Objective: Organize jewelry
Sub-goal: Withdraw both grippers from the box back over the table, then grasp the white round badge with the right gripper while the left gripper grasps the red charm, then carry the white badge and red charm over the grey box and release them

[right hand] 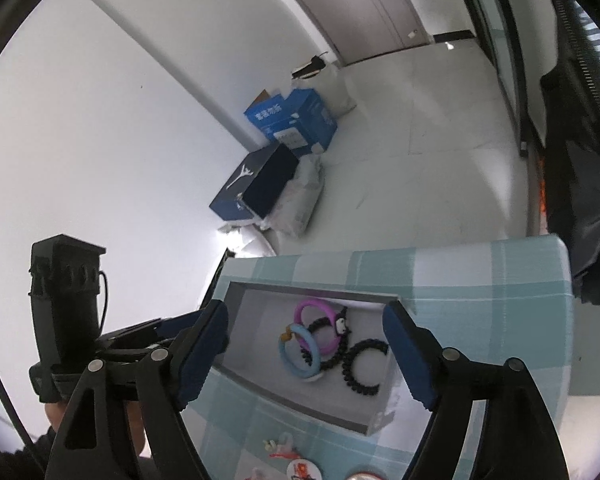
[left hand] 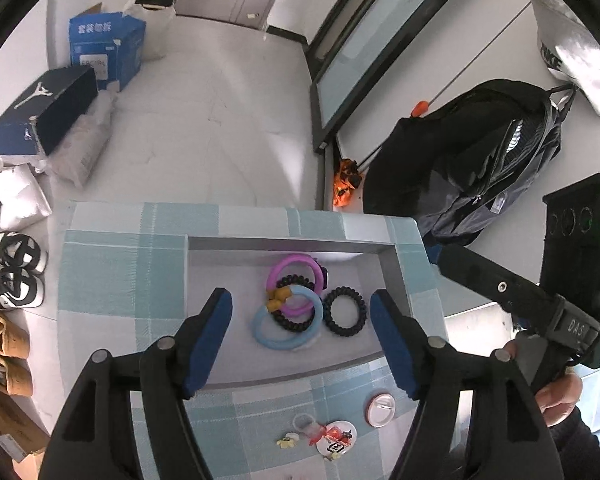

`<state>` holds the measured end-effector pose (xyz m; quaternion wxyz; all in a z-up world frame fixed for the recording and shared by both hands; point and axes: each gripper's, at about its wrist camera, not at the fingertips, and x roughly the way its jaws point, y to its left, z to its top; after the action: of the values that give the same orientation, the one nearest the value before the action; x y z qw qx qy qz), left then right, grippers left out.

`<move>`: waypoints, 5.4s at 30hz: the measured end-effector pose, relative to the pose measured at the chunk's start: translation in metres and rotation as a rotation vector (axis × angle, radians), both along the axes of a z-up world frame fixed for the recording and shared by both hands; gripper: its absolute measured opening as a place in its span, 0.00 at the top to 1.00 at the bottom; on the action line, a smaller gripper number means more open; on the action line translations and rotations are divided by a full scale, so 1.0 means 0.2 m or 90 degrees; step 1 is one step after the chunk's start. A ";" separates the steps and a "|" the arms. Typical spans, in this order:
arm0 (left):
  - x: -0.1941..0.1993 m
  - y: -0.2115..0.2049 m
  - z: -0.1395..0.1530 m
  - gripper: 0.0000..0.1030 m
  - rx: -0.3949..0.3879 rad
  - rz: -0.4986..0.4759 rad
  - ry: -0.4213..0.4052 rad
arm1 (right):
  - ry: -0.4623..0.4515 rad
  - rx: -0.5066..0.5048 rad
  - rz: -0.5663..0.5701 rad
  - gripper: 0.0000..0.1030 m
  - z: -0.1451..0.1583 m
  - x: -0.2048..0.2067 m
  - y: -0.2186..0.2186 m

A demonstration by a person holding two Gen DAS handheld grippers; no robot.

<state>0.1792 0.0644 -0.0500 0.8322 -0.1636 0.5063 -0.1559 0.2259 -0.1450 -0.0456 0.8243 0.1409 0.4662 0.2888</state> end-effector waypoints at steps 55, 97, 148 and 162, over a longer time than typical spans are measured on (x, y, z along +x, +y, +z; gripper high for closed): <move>-0.76 -0.02 -0.19 0.34 0.205 0.103 0.014 | -0.118 -0.348 0.137 0.07 -0.35 -0.81 -0.04; -0.68 -0.13 -0.35 0.34 0.140 0.009 0.066 | -0.106 -0.288 0.106 0.61 -0.26 -0.70 -0.02; -0.55 -0.04 0.11 0.84 0.078 0.030 -0.057 | -0.135 -0.121 0.012 0.61 0.10 -0.55 -0.14; -0.19 -0.13 0.19 0.84 0.069 -0.032 -0.053 | -0.142 -0.069 0.033 0.61 0.28 -0.33 0.03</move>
<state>0.1406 0.0388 -0.0112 0.8560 -0.0985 0.4830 -0.1559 0.1602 -0.1384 0.0096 0.8697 0.0508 0.3901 0.2980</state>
